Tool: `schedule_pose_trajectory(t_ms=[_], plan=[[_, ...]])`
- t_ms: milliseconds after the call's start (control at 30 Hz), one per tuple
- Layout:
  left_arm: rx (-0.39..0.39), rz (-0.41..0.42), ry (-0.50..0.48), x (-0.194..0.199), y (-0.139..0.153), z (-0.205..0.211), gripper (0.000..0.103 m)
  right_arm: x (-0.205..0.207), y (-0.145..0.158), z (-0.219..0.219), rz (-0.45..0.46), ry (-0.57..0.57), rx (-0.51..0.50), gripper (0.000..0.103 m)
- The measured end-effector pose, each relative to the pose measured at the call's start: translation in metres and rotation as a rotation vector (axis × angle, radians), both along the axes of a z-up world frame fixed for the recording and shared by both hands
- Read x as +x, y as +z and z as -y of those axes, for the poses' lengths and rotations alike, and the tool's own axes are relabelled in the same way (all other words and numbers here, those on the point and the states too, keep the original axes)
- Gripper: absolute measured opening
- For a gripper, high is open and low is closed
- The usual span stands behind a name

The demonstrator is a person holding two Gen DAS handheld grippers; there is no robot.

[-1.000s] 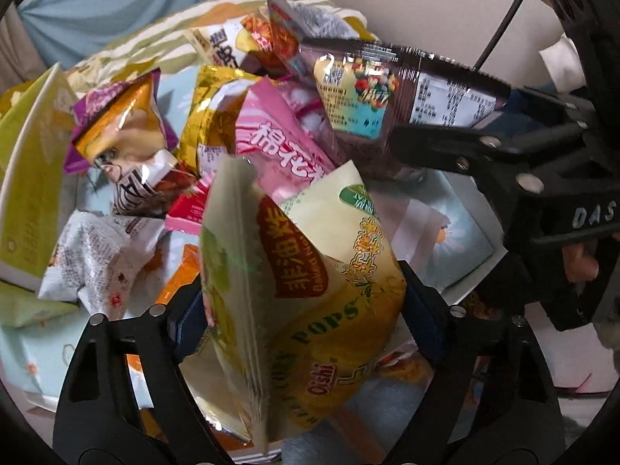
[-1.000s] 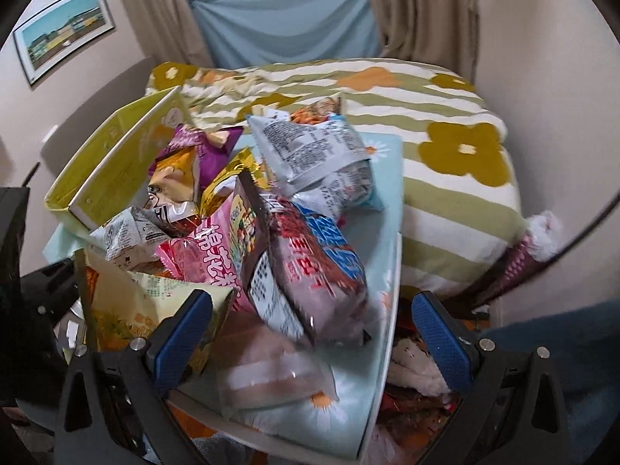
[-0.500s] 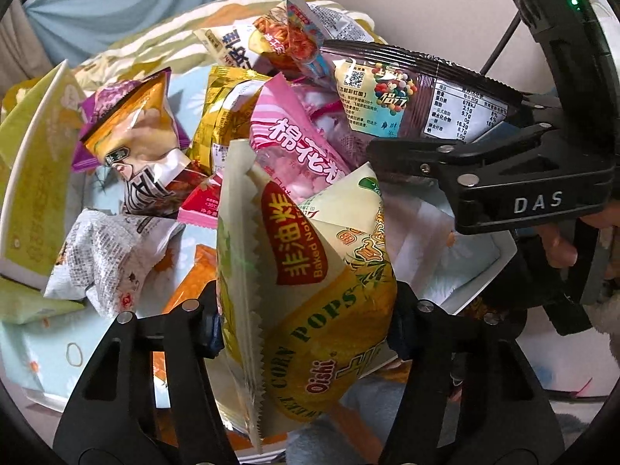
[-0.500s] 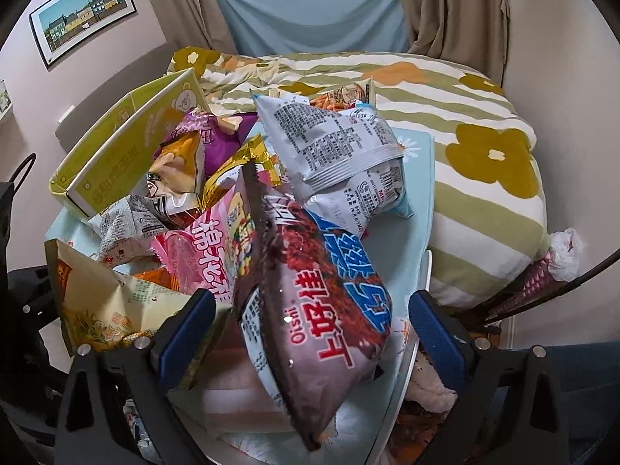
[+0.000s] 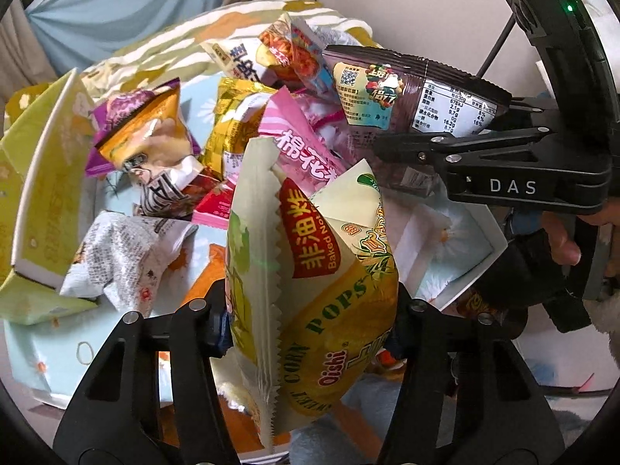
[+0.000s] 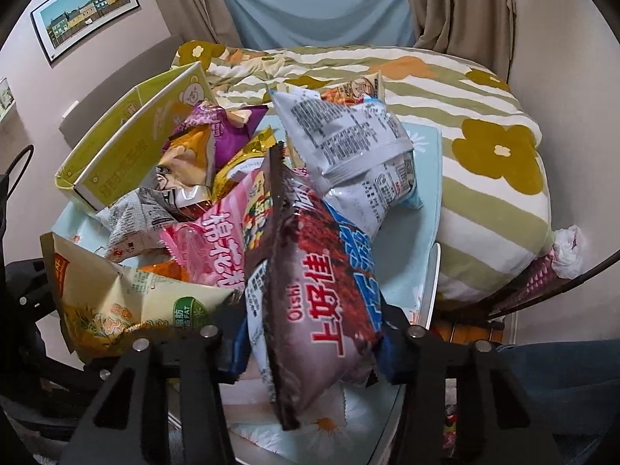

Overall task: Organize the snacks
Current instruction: 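Carry both bags over the yellow box and open both tools to drop them in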

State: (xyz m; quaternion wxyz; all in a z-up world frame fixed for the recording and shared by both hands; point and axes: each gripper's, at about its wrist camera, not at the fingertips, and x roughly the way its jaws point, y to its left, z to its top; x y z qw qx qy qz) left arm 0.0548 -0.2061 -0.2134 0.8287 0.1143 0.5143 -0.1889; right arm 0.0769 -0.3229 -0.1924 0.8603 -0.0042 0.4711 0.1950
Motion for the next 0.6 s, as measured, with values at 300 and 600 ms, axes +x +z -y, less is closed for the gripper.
schedule_pose_trajectory(t_ms=[300, 600], plan=[[-0.012, 0.07, 0.023, -0.014, 0.044, -0.015, 0.055, -0.015, 0.04, -0.007, 0.045, 0.003, 0.015, 0.046], [-0.039, 0.2, 0.108, -0.005, 0.102, -0.06, 0.055, -0.009, 0.109, -0.036, 0.135, 0.027, 0.046, 0.046]])
